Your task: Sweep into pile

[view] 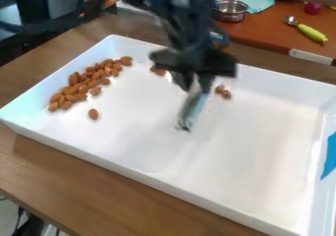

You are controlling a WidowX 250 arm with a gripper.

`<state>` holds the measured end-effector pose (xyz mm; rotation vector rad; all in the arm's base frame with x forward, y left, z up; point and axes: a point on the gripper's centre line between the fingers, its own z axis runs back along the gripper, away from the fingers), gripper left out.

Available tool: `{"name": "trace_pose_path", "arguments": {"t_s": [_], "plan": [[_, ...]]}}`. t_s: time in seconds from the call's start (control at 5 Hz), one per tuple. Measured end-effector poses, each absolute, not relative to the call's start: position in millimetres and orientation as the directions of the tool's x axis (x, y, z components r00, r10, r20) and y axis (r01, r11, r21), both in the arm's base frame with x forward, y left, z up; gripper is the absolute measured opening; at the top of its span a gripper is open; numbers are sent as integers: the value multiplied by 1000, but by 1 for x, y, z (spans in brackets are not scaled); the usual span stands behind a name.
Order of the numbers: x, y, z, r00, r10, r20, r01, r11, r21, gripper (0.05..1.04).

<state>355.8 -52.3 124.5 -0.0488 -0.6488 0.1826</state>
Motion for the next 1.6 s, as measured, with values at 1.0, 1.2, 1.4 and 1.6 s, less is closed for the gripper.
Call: {"name": "trace_pose_path", "arguments": {"t_s": [1.0, 1.2, 1.4, 1.6], "plan": [[382, -97, 115, 796, 173, 580, -158, 984, -77, 308], [385, -87, 108, 803, 194, 564, -178, 980, -84, 308], [389, -71, 107, 803, 212, 557, -194, 977, -92, 308], [390, -48, 104, 812, 234, 534, -214, 972, -100, 308]]}}
